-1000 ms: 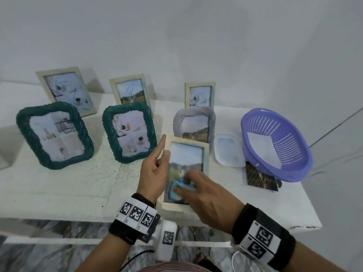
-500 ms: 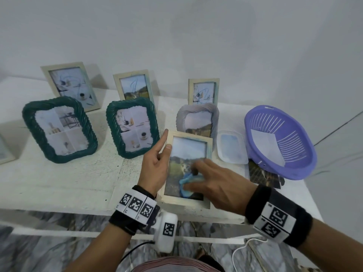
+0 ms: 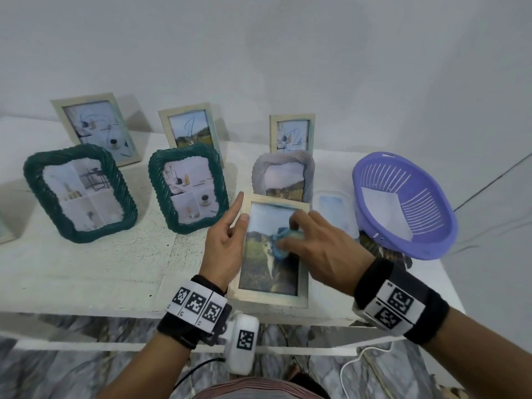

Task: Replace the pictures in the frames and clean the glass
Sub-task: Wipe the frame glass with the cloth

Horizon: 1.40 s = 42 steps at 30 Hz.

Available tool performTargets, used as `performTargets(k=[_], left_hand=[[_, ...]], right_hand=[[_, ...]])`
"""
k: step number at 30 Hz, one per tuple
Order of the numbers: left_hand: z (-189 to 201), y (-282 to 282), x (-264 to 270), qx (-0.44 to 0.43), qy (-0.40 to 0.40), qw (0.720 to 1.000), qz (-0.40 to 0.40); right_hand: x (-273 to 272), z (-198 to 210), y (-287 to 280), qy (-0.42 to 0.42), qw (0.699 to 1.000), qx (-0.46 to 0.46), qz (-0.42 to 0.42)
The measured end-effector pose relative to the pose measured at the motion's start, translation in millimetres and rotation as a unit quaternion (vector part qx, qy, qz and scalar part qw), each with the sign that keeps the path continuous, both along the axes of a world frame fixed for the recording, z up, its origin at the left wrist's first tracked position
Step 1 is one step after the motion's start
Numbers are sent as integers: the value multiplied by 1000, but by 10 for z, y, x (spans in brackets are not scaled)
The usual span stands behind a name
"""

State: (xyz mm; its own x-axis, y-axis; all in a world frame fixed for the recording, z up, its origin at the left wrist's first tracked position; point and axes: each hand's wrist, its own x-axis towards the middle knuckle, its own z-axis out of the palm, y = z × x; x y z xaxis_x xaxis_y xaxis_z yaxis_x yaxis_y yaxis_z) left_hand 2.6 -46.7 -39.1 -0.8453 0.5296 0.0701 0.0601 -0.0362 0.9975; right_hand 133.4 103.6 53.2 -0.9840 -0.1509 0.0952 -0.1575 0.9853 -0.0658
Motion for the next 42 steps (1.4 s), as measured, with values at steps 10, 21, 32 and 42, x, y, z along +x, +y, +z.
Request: performTargets(k=[10, 21, 32, 42], left_hand=[[43, -19, -15, 5, -5, 999, 52], [-31, 41, 124, 11, -1, 998, 56], [17, 97, 54, 25, -14, 997, 69], [14, 74, 61, 18, 3, 995, 98]], right_hand=[[224, -251, -379, 0, 987, -135, -85], [-184, -404, -178, 138, 956, -166, -197], [211, -317, -339, 18, 967, -247, -63], [-6, -114, 642, 180, 898, -257, -309]])
